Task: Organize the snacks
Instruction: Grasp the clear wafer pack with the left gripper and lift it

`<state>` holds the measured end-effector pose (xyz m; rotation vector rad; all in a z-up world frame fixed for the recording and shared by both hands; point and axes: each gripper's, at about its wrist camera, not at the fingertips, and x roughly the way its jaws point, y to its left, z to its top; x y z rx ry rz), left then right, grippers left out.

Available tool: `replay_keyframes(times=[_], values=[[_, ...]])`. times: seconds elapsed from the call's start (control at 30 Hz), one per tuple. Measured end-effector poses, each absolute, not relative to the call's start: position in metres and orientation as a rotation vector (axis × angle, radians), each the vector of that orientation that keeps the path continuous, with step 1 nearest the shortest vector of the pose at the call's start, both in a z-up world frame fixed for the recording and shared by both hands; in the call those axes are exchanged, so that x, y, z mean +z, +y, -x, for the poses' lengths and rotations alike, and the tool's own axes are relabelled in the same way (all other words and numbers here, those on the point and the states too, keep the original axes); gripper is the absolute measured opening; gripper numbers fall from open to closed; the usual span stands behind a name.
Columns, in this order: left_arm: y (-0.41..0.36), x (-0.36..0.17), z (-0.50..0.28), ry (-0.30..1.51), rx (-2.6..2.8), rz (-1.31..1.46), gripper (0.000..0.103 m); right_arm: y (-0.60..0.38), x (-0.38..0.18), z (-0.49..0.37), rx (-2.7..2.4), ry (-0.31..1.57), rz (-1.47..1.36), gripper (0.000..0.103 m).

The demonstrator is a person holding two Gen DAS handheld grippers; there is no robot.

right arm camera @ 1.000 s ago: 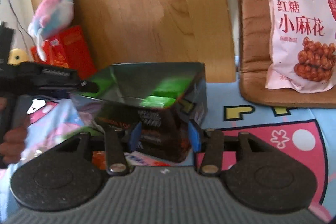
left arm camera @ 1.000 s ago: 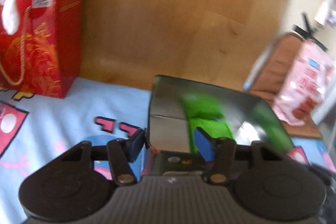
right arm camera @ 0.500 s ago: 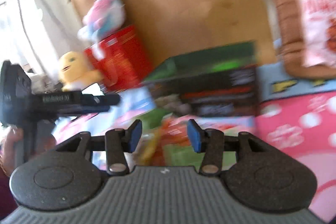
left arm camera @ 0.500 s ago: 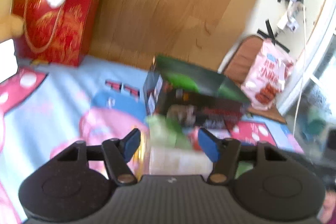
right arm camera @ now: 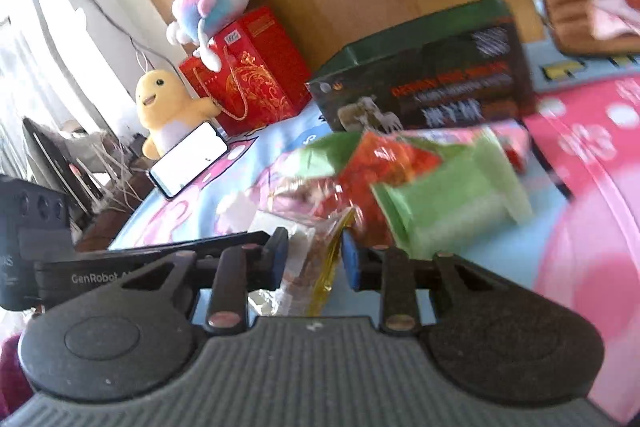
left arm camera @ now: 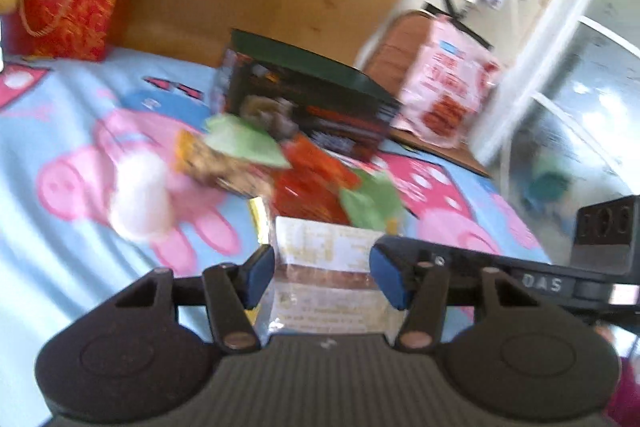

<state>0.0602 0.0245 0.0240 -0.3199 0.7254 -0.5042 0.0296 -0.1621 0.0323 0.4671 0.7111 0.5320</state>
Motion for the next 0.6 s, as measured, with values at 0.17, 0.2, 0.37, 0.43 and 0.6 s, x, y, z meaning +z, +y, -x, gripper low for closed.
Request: replay_keyframes(times=[0.17,0.2,0.37,0.43,0.6], values=[[0.02,0.019,-0.049,0.753,-0.542,0.302,0.056,-0.179,0.034,0.003,0.418,0.637,-0.387,0.041],[0.023,0.019,-0.049,0.75,-0.529,0.305,0.06,-0.182,0.034,0.008,0.396,0.618,-0.365,0.043],[0.037,0.019,-0.057,0.78,-0.51,0.377,0.063,-0.179,0.036,0.035,0.431,0.584,-0.188,0.073],[0.031,0.018,-0.06,0.795,-0.532,0.368,0.063,-0.17,0.034,0.039,0.448,0.579,-0.082,0.074],[0.006,0.007,-0.061,0.831,-0.55,0.284,0.059,-0.151,0.02,0.031,0.465,0.624,0.037,0.073]])
